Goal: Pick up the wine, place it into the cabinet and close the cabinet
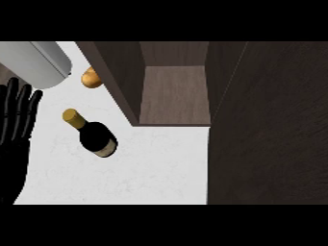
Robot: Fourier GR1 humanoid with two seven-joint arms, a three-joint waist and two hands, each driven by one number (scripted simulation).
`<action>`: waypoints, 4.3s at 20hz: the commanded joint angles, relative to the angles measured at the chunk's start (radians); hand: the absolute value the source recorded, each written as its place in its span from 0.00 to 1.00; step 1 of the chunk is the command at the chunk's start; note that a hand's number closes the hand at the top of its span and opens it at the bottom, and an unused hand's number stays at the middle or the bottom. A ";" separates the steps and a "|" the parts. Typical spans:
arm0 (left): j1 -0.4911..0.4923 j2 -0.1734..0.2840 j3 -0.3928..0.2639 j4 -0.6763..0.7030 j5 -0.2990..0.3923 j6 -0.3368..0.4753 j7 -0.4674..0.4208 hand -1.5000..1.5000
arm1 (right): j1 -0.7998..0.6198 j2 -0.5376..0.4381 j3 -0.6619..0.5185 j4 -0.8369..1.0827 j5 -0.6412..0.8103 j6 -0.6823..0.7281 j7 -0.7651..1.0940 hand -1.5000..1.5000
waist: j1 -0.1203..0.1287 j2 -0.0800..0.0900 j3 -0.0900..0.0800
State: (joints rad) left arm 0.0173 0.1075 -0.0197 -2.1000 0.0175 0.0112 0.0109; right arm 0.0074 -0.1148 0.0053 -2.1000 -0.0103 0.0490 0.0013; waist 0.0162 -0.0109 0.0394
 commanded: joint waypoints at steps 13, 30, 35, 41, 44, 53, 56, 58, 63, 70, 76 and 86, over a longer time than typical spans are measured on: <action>-0.004 0.200 -0.070 0.038 0.692 -0.497 0.136 0.00 | 0.175 0.012 0.149 -0.230 -0.126 0.084 0.169 0.00 | -0.025 0.008 -0.040; -0.057 0.170 -0.080 -0.276 0.799 -0.234 0.437 0.00 | 0.053 0.017 0.152 -0.433 -0.143 -0.001 0.482 0.00 | -0.018 0.010 -0.039; -0.068 0.144 -0.100 -0.318 0.748 -0.169 0.450 0.00 | 0.034 0.009 0.145 -0.460 -0.143 -0.004 0.518 0.00 | -0.018 0.009 -0.039; 0.035 0.173 -0.051 -0.396 0.781 -0.156 0.486 0.00 | 0.023 0.018 0.150 -0.448 -0.129 -0.009 0.532 0.00 | -0.011 0.007 -0.039; -0.078 0.188 0.020 -0.287 0.848 -0.112 0.532 0.00 | 0.021 0.022 0.167 -0.516 -0.122 -0.029 0.589 0.00 | -0.019 0.008 -0.040; 0.007 0.113 0.039 -0.182 0.679 -0.233 0.403 0.00 | -0.028 0.029 0.138 -0.406 -0.122 -0.004 0.544 0.00 | -0.016 0.010 -0.039; 0.062 0.128 0.120 -0.098 0.680 -0.345 0.324 0.00 | 0.006 0.021 0.106 -0.458 -0.153 0.002 0.546 0.00 | -0.017 0.010 -0.040; -0.047 0.175 0.205 -0.026 0.740 -0.305 0.362 0.00 | -0.047 0.028 0.154 -0.496 -0.114 -0.031 0.628 0.00 | -0.020 0.010 -0.040; -0.052 0.135 0.192 0.126 0.615 -0.386 0.254 0.00 | -0.104 0.044 0.133 -0.422 -0.122 -0.034 0.603 0.00 | -0.019 0.011 -0.040; -0.112 0.161 0.231 0.335 0.533 -0.448 0.175 0.00 | -0.048 0.041 0.157 -0.482 -0.115 -0.018 0.611 0.00 | -0.023 0.011 -0.040; -0.204 0.168 0.228 0.548 0.432 -0.496 0.087 0.00 | -0.071 0.046 0.107 -0.422 -0.137 0.000 0.572 0.00 | -0.024 0.012 -0.039; -0.259 0.172 0.228 0.973 0.227 -0.617 -0.231 0.00 | -0.104 0.060 0.120 -0.448 -0.136 -0.024 0.632 0.00 | -0.030 0.014 -0.040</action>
State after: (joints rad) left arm -0.2229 0.2858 0.2162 -1.2825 0.3462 -0.5727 -0.0768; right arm -0.0918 -0.0572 0.1577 -2.4726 -0.0688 0.0365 0.5865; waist -0.0102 0.0014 -0.0005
